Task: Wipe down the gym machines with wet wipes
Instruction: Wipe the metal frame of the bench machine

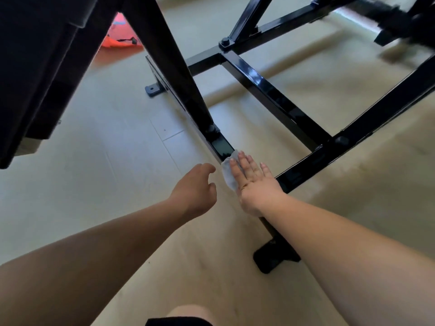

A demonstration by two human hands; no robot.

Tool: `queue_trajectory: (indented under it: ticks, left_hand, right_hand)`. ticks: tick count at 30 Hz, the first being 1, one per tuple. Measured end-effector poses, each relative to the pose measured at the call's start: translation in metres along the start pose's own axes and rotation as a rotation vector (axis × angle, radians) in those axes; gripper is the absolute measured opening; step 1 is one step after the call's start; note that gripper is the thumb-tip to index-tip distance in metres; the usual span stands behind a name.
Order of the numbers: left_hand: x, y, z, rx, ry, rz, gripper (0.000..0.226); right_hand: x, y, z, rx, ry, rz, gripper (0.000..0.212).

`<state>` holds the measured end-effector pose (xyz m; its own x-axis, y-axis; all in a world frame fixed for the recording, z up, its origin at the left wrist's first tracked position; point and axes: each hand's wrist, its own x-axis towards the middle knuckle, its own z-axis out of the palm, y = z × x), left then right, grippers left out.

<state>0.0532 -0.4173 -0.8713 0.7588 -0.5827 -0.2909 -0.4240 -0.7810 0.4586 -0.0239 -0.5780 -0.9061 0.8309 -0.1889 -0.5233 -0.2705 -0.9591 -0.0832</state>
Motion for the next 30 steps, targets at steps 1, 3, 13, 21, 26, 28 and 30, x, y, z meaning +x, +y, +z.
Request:
queue_trajectory:
  ticks: [1, 3, 13, 21, 26, 28, 30]
  left_hand:
    - [-0.005, 0.001, -0.001, -0.015, -0.002, 0.006, 0.048]
    - [-0.014, 0.000, -0.001, -0.027, -0.010, 0.030, 0.049]
    - [0.002, -0.024, 0.016, -0.145, 0.108, -0.093, 0.049]
    - [-0.017, -0.014, 0.019, -0.179, 0.090, -0.125, 0.049]
    - [-0.034, -0.018, 0.030, -0.205, 0.061, -0.087, 0.050]
    - [-0.043, -0.020, 0.029, -0.190, 0.041, -0.074, 0.051]
    - [-0.045, -0.021, 0.026, -0.166, 0.038, -0.057, 0.052]
  right_hand:
    - [0.000, 0.000, 0.000, -0.003, 0.000, -0.009, 0.098]
    - [-0.011, 0.004, 0.003, -0.018, 0.000, -0.049, 0.096]
    - [0.051, -0.001, -0.015, -0.042, 0.156, -0.113, 0.068]
    - [0.036, -0.007, -0.002, -0.068, 0.166, -0.169, 0.068]
    - [-0.043, 0.010, 0.075, -0.060, 0.418, -0.165, 0.075]
    - [-0.060, 0.015, 0.083, -0.066, 0.380, -0.144, 0.077]
    - [-0.055, 0.017, 0.063, -0.054, 0.355, -0.137, 0.077]
